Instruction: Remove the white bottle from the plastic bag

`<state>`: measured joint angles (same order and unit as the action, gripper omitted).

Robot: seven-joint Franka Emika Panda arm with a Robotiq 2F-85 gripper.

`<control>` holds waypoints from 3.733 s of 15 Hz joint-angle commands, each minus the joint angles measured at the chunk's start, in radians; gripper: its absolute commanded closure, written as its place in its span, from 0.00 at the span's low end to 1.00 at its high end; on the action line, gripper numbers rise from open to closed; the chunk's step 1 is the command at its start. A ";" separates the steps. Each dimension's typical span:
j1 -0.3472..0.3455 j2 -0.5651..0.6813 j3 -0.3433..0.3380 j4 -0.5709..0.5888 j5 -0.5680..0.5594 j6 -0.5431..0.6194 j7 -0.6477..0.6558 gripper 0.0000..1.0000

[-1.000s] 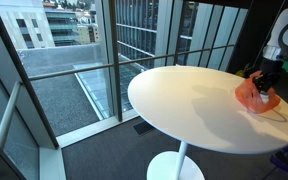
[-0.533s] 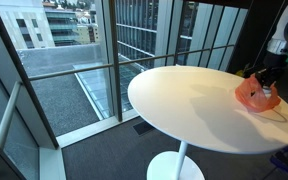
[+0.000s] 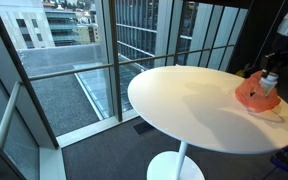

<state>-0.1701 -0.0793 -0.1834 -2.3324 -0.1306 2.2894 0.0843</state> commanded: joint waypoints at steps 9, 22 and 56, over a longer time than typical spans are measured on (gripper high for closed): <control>0.075 -0.148 0.130 0.077 -0.001 -0.143 0.058 0.82; 0.179 0.010 0.209 0.072 0.080 -0.087 0.038 0.82; 0.169 -0.116 0.195 -0.031 0.064 -0.268 0.054 0.00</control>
<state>0.0086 -0.1098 0.0154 -2.3165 -0.0435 2.0738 0.1362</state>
